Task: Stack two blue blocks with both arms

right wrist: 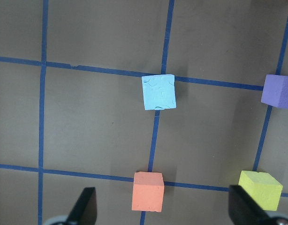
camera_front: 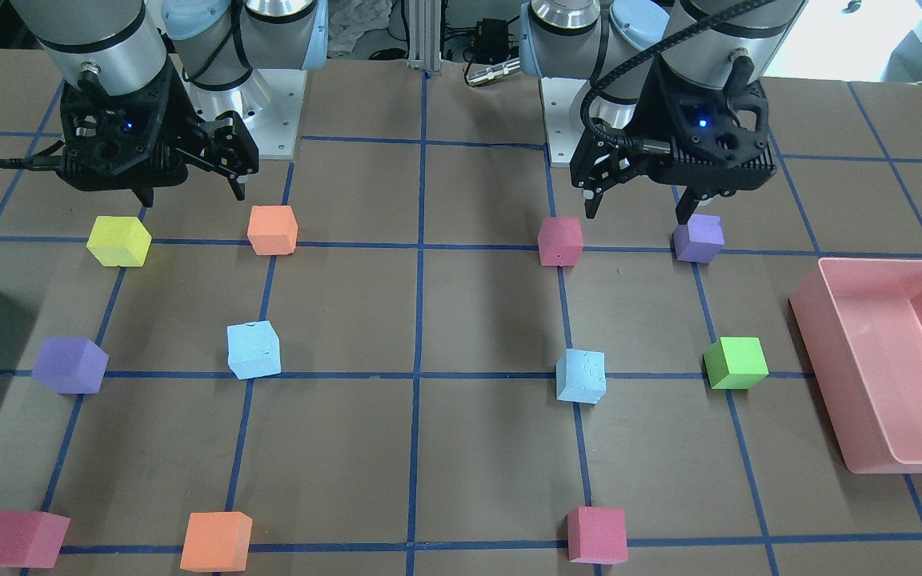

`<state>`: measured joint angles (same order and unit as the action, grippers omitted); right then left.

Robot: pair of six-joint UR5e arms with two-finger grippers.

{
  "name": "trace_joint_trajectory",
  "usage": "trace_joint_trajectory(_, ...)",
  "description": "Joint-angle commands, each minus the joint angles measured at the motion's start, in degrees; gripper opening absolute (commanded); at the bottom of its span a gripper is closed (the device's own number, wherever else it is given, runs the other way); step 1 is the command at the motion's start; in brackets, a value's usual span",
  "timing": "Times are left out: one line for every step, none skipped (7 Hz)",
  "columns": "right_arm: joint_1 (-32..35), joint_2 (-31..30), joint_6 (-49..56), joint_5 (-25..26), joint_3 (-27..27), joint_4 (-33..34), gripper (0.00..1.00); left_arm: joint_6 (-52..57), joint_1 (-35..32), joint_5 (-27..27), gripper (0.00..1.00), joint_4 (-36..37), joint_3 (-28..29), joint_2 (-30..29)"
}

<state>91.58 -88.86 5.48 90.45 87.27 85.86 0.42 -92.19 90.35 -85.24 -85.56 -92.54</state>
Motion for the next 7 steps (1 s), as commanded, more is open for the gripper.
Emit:
trace_joint_trajectory(0.00,0.09,0.05,-0.01,0.00,0.00,1.00,0.02,0.17,0.26,1.00,1.83,-1.89,0.69)
trace_joint_trajectory(0.00,0.09,0.05,0.08,0.00,0.00,1.00,0.02,0.17,0.26,1.00,1.92,-1.80,0.60)
trace_joint_trajectory(0.00,0.09,0.05,-0.01,0.00,0.00,1.00,0.02,0.00,0.26,1.00,1.74,-1.98,0.69)
trace_joint_trajectory(0.00,0.44,0.05,-0.10,0.44,0.70,1.00,0.11,-0.09,0.09,1.00,0.70,-2.07,0.60)
trace_joint_trajectory(-1.13,1.48,0.23,-0.01,2.18,1.06,1.00,0.02,-0.09,0.00,1.00,0.69,-2.15,-0.44)
trace_joint_trajectory(-1.84,5.50,-0.12,-0.01,4.81,9.06,1.00,0.19,-0.53,-0.18,1.00,0.25,-3.20,-2.89)
trace_joint_trajectory(-1.76,9.28,1.10,-0.01,7.36,14.45,0.99,0.46,-0.45,-0.18,1.00,2.94,-5.56,-5.00)
